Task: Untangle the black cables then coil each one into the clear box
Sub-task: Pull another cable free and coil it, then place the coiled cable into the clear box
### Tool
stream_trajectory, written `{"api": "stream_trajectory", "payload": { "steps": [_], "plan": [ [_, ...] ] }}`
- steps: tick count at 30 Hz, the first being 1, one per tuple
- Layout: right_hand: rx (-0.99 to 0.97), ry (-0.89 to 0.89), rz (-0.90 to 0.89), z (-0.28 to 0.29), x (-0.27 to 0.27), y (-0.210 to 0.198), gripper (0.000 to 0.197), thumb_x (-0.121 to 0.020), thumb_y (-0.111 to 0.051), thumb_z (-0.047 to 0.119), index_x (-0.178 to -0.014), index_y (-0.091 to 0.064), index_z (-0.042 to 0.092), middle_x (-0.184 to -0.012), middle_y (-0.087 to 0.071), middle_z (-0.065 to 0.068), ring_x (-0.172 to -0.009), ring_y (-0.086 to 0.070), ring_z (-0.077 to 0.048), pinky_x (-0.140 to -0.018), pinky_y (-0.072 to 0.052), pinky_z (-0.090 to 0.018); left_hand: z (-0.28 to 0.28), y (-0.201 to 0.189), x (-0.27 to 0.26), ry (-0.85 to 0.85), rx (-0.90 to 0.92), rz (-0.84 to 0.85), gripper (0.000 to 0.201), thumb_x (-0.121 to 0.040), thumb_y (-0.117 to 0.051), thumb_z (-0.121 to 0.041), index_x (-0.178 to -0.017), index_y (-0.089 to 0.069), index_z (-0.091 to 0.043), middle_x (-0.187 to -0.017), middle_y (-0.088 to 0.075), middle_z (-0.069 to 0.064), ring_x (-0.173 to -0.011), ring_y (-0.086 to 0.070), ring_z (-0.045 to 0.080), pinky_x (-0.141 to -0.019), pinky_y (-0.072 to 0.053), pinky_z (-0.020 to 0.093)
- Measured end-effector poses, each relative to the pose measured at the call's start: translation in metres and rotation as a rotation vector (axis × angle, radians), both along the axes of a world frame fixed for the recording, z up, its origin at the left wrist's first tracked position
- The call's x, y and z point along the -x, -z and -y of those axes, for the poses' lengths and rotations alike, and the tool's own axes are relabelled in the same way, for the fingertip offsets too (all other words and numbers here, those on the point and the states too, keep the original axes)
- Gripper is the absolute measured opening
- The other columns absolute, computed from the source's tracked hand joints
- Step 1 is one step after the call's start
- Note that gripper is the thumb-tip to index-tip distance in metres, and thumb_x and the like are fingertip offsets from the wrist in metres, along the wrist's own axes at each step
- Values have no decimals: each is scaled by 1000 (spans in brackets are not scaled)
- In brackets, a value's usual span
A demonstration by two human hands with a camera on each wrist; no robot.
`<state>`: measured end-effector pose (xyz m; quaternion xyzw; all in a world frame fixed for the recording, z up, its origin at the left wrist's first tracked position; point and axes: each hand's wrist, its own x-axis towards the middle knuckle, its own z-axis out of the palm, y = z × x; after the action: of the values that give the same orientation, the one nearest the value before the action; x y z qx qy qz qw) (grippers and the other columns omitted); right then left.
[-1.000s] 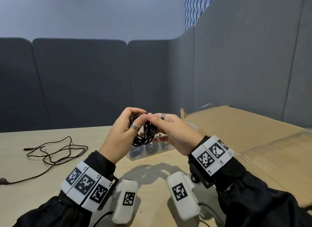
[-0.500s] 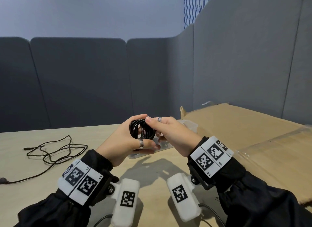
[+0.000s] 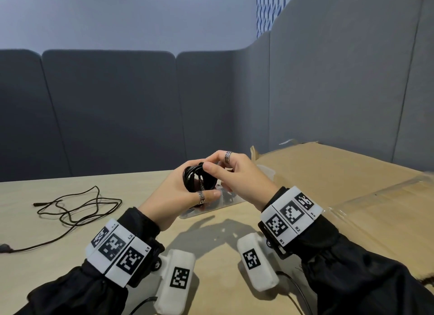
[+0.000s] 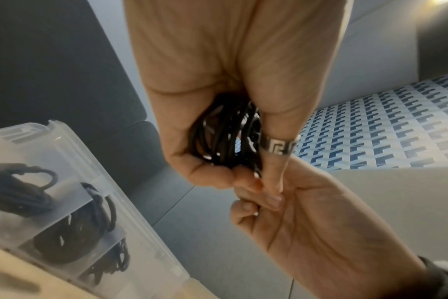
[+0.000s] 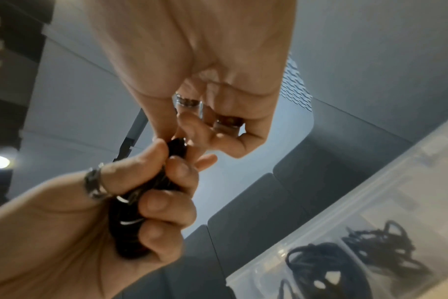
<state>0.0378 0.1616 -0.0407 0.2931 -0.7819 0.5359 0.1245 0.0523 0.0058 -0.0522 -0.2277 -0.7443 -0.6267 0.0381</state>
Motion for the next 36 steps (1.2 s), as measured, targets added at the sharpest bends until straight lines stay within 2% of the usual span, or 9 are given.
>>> {"api": "stream_trajectory", "payload": {
  "steps": [3,7,12,17,21,25,27,32,36],
  "plan": [
    [-74,24,-21,2,0,1,19,-95,-52,29,-107,-65,22,-78,-62,12,-60,-54,5,-61,-43,-15,-3,-1,-1,-31,10,-6,58,-68,-75,0,-119,-56,-17,-87,-65,10,-69,-60,18,-53,-46,30],
    [-119,-17,29,3,0,1,17,-95,-51,31,-104,-63,25,-98,-71,-6,-91,-66,-21,-85,-55,-42,-6,1,0,-115,37,-20,47,-72,-74,-1,-112,-57,-17,-81,-64,7,-56,-55,13,-47,-42,26],
    [-90,-103,134,2,-3,-2,19,-99,-45,25,-99,-63,19,-78,-59,1,-62,-49,-14,-58,-43,-29,-6,4,4,-185,100,-44,46,-73,-73,3,-109,-56,-19,-91,-70,12,-69,-63,17,-48,-44,21],
    [-85,-133,185,1,1,1,24,-101,-40,23,-93,-64,24,-88,-62,-6,-69,-50,-17,-61,-40,-29,-8,4,4,-158,79,8,55,-75,-70,7,-118,-52,-21,-85,-68,11,-49,-60,18,-42,-43,21],
    [-177,-44,81,2,-1,5,27,-100,-40,29,-104,-66,20,-73,-60,7,-54,-48,1,-55,-37,-17,-7,6,5,-169,106,-11,55,-77,-67,7,-120,-53,-22,-81,-67,6,-52,-54,13,-41,-37,23],
    [-113,7,10,5,-5,4,16,-89,-60,36,-96,-67,23,-77,-65,8,-63,-56,-2,-61,-42,-15,-6,2,4,-241,111,-83,53,-76,-49,14,-117,-55,-20,-86,-64,9,-46,-51,6,-38,-35,18],
    [-52,30,3,6,-5,3,17,-86,-65,32,-98,-68,20,-81,-66,3,-67,-59,-5,-63,-45,-14,-10,-2,4,-269,154,-119,51,-75,-54,10,-117,-54,-20,-86,-64,4,-46,-52,2,-38,-36,16],
    [-159,67,-65,-9,7,-22,20,-83,-70,26,-101,-71,16,-95,-73,-1,-84,-66,-9,-84,-53,-26,-24,-22,19,-327,368,-198,53,-71,-73,-8,-117,-50,-21,-97,-64,-7,-83,-63,8,-64,-49,21],
    [-203,98,3,-27,28,-50,21,-87,-66,21,-104,-69,8,-55,-64,13,-45,-56,4,-47,-43,-9,-46,-38,46,-283,314,-175,50,-76,-71,-7,-118,-45,-15,-84,-61,1,-60,-55,11,-44,-37,17]
  ]
}}
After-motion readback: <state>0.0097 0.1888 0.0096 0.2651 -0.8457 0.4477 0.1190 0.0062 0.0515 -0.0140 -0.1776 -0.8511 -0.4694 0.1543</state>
